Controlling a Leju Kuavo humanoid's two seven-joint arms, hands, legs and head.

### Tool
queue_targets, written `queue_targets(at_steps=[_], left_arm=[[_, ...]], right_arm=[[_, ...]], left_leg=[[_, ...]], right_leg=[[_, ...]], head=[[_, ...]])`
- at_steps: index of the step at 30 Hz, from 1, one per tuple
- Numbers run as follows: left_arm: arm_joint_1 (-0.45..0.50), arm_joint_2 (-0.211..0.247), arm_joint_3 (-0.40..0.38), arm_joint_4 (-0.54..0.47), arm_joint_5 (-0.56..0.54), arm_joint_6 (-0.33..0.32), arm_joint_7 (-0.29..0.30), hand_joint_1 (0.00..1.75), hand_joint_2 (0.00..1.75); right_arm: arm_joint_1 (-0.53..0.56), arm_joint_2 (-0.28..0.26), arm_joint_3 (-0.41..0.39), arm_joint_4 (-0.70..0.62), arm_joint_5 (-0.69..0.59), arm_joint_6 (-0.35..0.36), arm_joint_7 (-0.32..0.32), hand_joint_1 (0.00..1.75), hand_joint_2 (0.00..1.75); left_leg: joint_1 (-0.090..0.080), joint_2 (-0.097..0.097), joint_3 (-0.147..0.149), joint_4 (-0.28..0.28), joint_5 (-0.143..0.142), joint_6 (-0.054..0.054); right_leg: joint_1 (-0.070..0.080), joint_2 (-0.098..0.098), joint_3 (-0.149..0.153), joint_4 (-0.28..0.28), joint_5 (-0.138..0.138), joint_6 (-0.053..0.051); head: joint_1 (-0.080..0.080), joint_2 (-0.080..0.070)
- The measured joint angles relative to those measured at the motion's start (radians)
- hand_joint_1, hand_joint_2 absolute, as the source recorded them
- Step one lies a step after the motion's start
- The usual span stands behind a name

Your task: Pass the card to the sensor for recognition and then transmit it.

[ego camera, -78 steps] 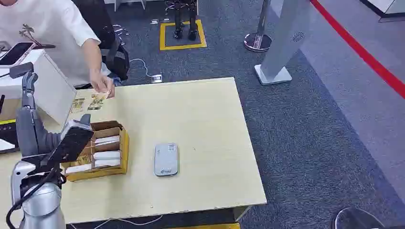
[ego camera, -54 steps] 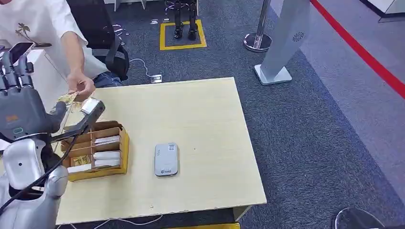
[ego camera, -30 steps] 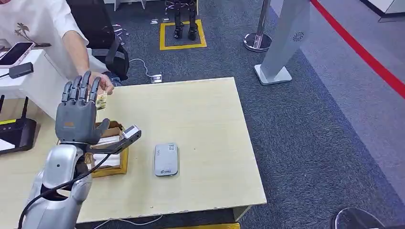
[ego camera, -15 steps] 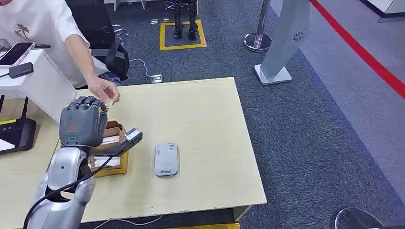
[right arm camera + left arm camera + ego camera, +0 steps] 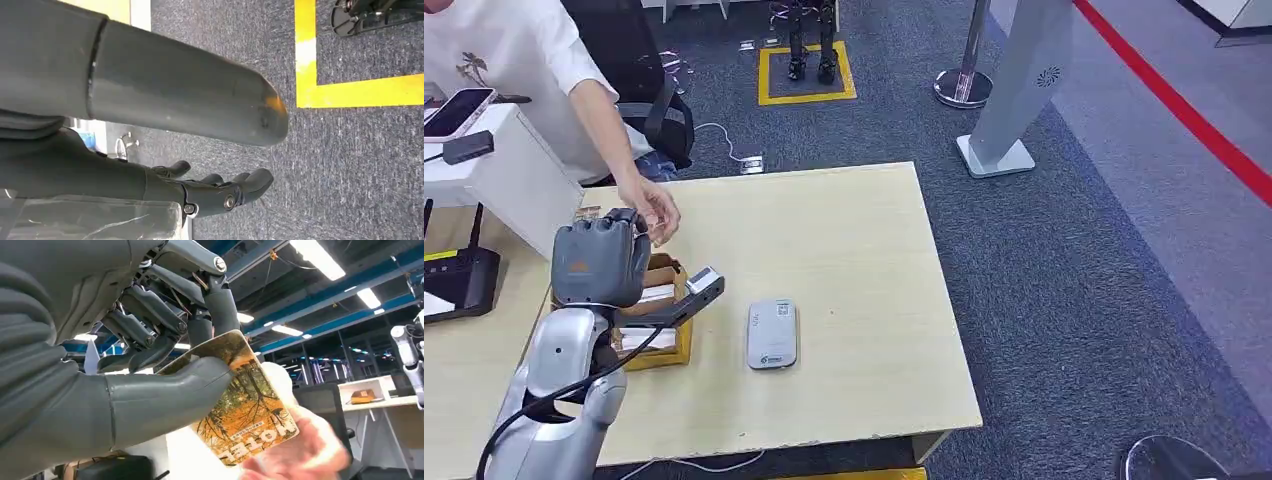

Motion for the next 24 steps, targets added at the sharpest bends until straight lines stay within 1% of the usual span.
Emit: queue_targets(at_steps=[6,11,13,16,19,21,24], left_arm=[[-0.005,-0.002,0.000,0.005,0.000,0.015,-0.004,1.75,1.75],[-0.005,-0.015,0.000,0.008,0.000,0.059,-0.024,1.75,1.75],[-0.005,-0.030,0.000,0.014,0.000,0.069,-0.046,1.75,1.75],[0.005,-0.063,0.000,0.026,0.000,0.090,-0.100,1.75,1.75],[0.023,-0.115,0.000,0.047,0.005,0.097,-0.158,1.75,1.75],[0.033,-0.146,0.000,0.073,0.011,0.109,-0.185,1.75,1.75],[0.049,-0.185,0.000,0.116,0.020,0.124,-0.208,1.75,1.75]], right_arm=[[0.000,0.000,0.000,0.000,0.003,0.000,0.000,0.00,0.00],[0.000,0.000,0.000,0.000,0.016,0.000,-0.002,0.00,0.00],[0.000,0.001,0.000,0.000,0.021,0.000,-0.002,0.00,0.00],[-0.001,0.002,0.000,0.000,0.027,0.001,-0.003,0.00,0.00],[-0.001,0.003,0.000,0.000,0.029,0.002,-0.005,0.00,0.00],[-0.001,0.003,0.000,0.000,0.029,0.002,-0.006,0.00,0.00],[-0.001,0.003,0.000,0.000,0.029,0.002,-0.009,0.00,0.00]], left_leg=[[0.000,0.000,0.000,0.000,0.000,0.000],[0.000,0.000,0.000,0.000,0.000,0.000],[0.000,0.000,0.000,0.000,0.000,0.000],[0.000,0.000,0.000,0.000,0.000,0.000],[0.000,0.000,0.000,0.000,0.000,0.000],[0.000,0.000,0.000,0.000,-0.001,0.001],[0.000,0.000,0.000,0.000,-0.001,0.001]], right_leg=[[0.000,0.000,0.000,0.000,0.000,0.000],[0.000,0.000,0.000,0.000,0.000,0.000],[0.000,0.000,0.000,0.000,0.000,0.000],[0.000,0.000,0.000,0.000,0.000,0.000],[0.000,0.000,0.000,0.000,0.000,0.000],[0.000,0.000,0.000,0.000,0.000,0.000],[0.000,0.000,0.000,-0.001,0.000,0.000]], head=[[0.000,0.000],[0.000,0.000],[0.000,0.000],[0.000,0.000],[0.000,0.000],[0.000,0.000],[0.000,0.000]])
